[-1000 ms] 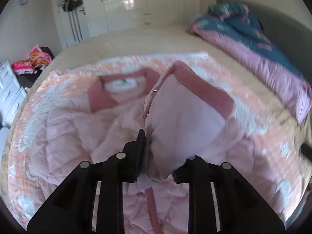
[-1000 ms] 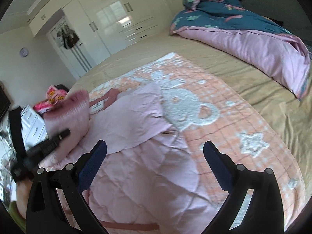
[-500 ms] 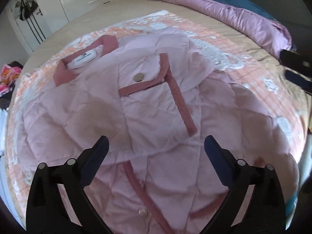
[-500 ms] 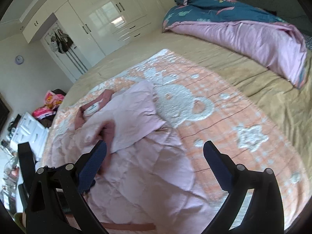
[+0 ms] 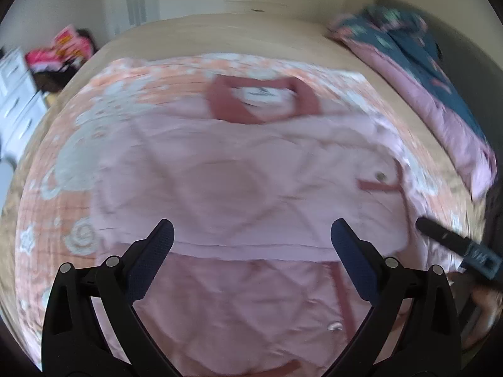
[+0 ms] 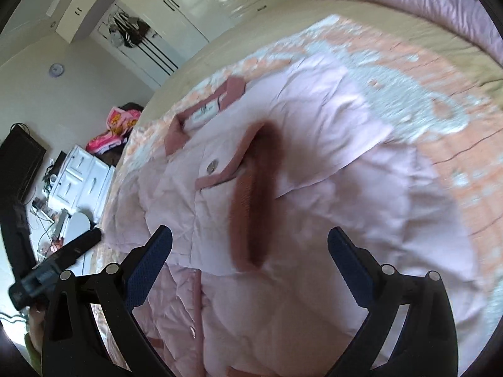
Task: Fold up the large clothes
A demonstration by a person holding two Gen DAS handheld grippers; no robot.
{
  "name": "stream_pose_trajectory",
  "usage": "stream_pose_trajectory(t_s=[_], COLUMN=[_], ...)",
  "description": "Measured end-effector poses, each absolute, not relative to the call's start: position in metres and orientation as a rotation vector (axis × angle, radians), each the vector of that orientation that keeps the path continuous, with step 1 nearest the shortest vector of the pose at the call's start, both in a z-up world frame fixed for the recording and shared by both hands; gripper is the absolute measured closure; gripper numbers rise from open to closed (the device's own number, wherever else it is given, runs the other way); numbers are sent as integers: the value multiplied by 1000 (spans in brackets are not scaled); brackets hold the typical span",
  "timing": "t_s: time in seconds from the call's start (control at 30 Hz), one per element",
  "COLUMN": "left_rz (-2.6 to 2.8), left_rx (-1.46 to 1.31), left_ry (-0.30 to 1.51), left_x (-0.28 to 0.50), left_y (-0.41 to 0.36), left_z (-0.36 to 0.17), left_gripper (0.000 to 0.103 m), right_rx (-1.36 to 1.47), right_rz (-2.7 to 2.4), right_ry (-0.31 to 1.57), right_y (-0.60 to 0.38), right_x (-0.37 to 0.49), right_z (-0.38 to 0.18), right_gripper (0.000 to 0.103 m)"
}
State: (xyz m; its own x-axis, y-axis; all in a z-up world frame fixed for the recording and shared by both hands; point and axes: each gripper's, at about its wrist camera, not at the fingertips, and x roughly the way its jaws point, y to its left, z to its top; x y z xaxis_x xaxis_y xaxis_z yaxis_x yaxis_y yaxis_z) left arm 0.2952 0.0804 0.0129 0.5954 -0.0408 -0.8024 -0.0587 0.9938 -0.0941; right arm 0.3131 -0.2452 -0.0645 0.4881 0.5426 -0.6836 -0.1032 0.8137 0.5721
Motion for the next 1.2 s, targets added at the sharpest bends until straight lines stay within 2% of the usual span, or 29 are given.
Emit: stream_pose_trajectory(t_s=[0.1, 0.17, 0.2, 0.23, 0.27, 0.3, 0.33, 0.5, 0.6, 0.7, 0.83, 1.2], left_rz=[56, 80, 92, 103, 119, 133, 139, 168, 171, 170, 149, 93], left_rx=[-173, -230, -249, -261, -275, -289, -300, -353, -367, -369, -362, -302], left_ry=[911, 892, 891, 890, 887, 885, 884, 862, 851, 841, 853, 904], left_x=[290, 286, 286, 284, 284, 284, 283, 283, 286, 292, 305, 338], left_y=[109, 131, 141, 149, 157, 164, 169, 191, 197, 198, 191, 159], left_z=[17, 19, 18, 18, 18, 17, 17, 21, 25, 27, 25, 7], left_gripper=[9, 9, 9, 9, 9, 9, 9, 9, 9, 9, 9, 9], right_rx=[565, 590, 587, 582, 577, 571, 549, 411, 313, 243, 188, 233], right_rz=[429, 442, 445, 454, 459, 480, 491, 575, 618, 617, 566, 481], right_ry=[1025, 1028, 1028, 1028, 1016, 994, 966, 797, 670, 613, 677, 823], right_y=[-234, -228, -226, -224, -224, -222, -220, -209, -209, -210, -214, -231], right_x=[322, 328, 330, 331, 330, 328, 325, 326, 334, 354, 384, 391], right_z=[-79, -86, -87, -87, -86, -83, -77, -11, 40, 62, 44, -33], right_gripper=[4, 11, 35, 53, 61, 77, 80, 86, 87, 87, 87, 86])
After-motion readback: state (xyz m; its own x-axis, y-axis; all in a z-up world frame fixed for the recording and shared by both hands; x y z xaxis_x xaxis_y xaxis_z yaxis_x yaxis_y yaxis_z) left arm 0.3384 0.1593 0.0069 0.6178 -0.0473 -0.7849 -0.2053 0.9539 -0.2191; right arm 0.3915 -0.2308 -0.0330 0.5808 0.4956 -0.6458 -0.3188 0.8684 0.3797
